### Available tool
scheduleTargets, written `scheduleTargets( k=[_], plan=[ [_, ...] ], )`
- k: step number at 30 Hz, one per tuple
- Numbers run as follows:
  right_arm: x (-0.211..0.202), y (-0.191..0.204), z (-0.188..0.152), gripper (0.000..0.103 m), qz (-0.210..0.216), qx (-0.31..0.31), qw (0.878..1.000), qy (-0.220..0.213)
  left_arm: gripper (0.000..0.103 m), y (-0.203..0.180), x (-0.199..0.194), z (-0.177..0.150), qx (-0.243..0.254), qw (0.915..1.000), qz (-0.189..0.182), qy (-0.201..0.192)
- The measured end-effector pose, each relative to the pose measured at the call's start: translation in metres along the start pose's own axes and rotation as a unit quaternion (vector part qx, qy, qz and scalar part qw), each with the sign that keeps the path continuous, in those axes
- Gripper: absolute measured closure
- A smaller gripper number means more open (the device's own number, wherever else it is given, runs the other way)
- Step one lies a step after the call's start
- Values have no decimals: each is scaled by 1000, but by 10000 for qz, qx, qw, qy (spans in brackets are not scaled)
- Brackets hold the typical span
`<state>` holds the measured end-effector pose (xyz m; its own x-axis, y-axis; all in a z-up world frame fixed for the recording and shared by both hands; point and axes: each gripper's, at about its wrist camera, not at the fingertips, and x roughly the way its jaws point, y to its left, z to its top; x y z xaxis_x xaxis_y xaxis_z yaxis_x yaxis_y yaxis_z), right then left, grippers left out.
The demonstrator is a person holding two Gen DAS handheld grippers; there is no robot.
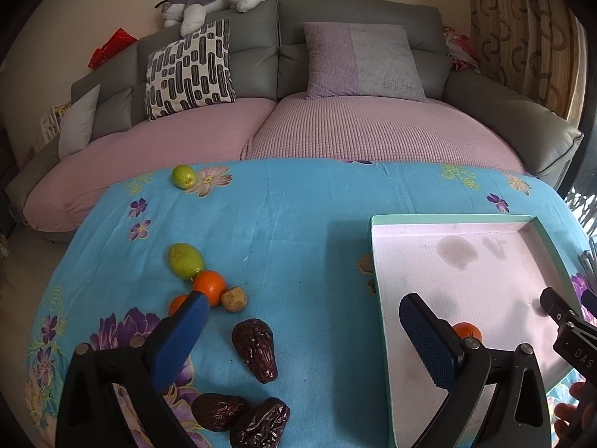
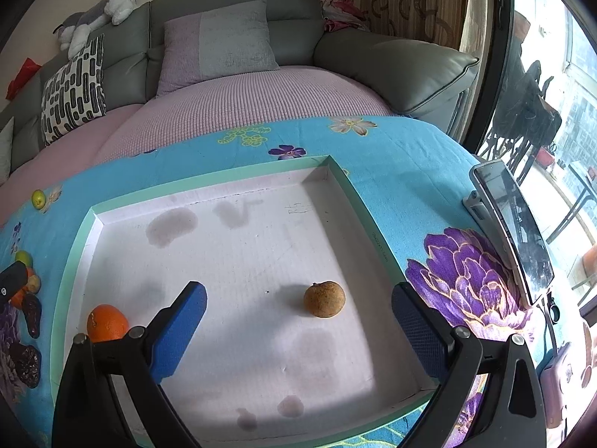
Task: Organize fruits
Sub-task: 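Withdraw both open tools from the tray back toward the fruit row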
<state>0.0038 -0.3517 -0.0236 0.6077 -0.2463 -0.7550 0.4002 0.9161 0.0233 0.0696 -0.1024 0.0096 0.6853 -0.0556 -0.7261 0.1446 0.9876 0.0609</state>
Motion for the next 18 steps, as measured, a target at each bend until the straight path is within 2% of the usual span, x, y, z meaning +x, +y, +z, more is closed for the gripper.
scheduleTargets(
  k=[7, 11, 18],
  plan=[
    [-12, 22, 2, 4, 220, -143, 9994, -225, 0, 33, -6, -1, -92, 9994, 306, -133],
    [-13, 32, 2, 4, 191, -257, 9991, -264, 0, 52, -7, -2, -209, 9990, 377, -115],
    [-16, 47, 0, 3, 273, -313, 9987, -296, 0, 79, -2, -9, -535, 9981, 308, -1]
  ],
)
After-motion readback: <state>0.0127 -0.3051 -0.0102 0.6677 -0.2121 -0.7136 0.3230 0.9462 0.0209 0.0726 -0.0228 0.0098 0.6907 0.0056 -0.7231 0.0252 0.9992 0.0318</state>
